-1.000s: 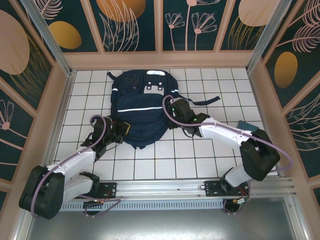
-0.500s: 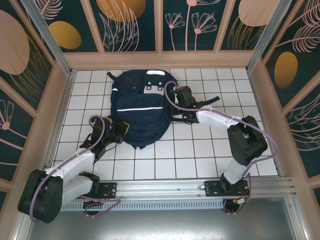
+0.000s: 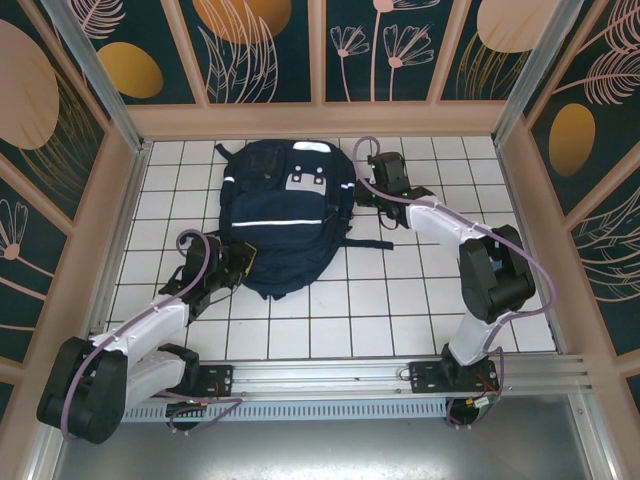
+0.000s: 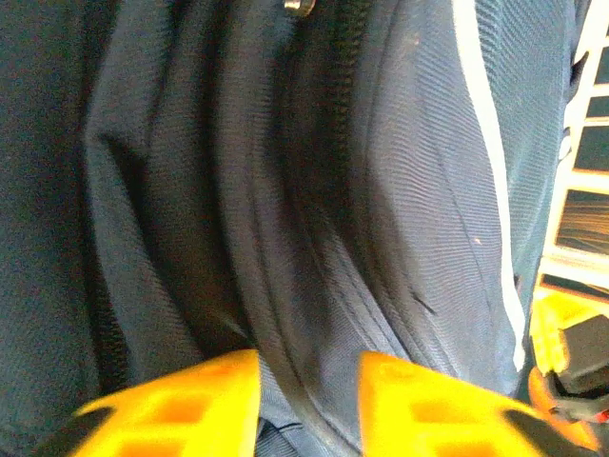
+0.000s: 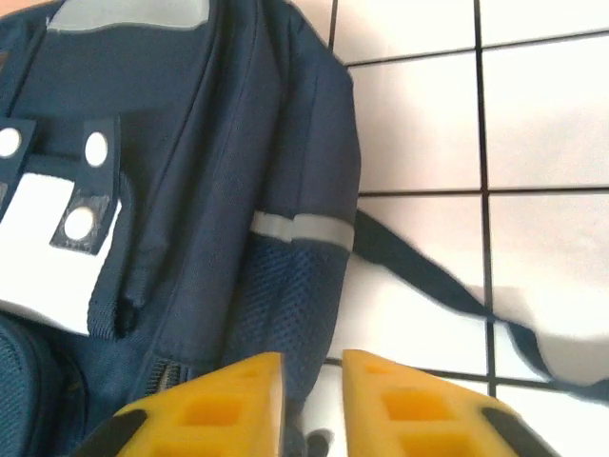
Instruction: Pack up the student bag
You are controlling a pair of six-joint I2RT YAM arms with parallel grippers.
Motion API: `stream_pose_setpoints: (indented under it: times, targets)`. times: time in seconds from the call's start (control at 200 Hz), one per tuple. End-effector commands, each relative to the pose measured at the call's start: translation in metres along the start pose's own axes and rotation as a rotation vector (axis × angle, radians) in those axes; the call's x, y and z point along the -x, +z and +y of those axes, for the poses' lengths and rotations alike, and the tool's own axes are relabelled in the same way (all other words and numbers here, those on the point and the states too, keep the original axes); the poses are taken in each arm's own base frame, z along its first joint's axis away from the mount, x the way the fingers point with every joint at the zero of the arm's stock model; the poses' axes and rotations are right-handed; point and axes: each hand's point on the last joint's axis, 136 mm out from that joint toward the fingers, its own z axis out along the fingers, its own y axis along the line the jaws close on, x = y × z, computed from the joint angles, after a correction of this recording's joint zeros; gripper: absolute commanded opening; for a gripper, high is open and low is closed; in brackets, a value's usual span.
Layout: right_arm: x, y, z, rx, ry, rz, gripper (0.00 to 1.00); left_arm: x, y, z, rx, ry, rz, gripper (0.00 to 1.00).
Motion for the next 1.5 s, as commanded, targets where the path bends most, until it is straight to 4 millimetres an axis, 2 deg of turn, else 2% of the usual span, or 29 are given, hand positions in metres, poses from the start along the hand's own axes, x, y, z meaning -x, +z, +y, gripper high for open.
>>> stream_pose_setpoints:
  times: [0.0, 0.105, 0.26, 0.455, 0.556, 0.696, 0.956, 0.981, 1.181, 1.271, 1.381, 1.491]
  targets:
    - [-0.011, -0.01, 0.029, 0.136, -0.022, 0.084, 0.43, 0.004, -0.004, -0.008, 0.036, 0.086, -0.003, 0.54]
    - [-0.03, -0.022, 0.055, 0.26, -0.045, 0.179, 0.48, 0.013, -0.015, -0.014, 0.064, 0.146, -0.053, 0.65]
    - [-0.056, -0.038, 0.086, 0.371, -0.109, 0.239, 0.5, 0.022, -0.027, -0.036, 0.062, 0.304, -0.101, 0.7]
    - [-0.062, -0.031, 0.089, 0.38, -0.116, 0.251, 0.54, 0.029, -0.032, -0.054, 0.066, 0.406, -0.124, 0.74]
    - [-0.062, -0.026, 0.095, 0.416, -0.143, 0.259, 0.56, 0.032, -0.031, -0.056, 0.071, 0.42, -0.135, 0.75]
    - [-0.073, -0.026, 0.106, 0.496, -0.212, 0.296, 0.57, 0.031, -0.027, -0.054, 0.074, 0.422, -0.123, 0.76]
    - [-0.083, -0.023, 0.097, 0.471, -0.268, 0.311, 0.59, 0.03, -0.02, -0.051, 0.077, 0.418, -0.113, 0.76]
    - [-0.086, -0.025, 0.103, 0.474, -0.283, 0.313, 0.59, 0.03, -0.02, -0.051, 0.079, 0.419, -0.113, 0.76]
    - [-0.052, -0.023, 0.088, 0.319, -0.26, 0.193, 0.59, 0.032, -0.018, -0.051, 0.087, 0.421, -0.116, 0.77]
    - [-0.046, -0.016, 0.082, 0.269, -0.244, 0.178, 0.6, 0.032, -0.017, -0.05, 0.091, 0.42, -0.117, 0.78]
    - [-0.049, -0.005, 0.077, 0.235, -0.231, 0.193, 0.62, 0.032, -0.017, -0.048, 0.096, 0.42, -0.117, 0.78]
    - [-0.056, -0.003, 0.089, 0.313, -0.242, 0.219, 0.62, 0.032, -0.017, -0.047, 0.097, 0.42, -0.117, 0.78]
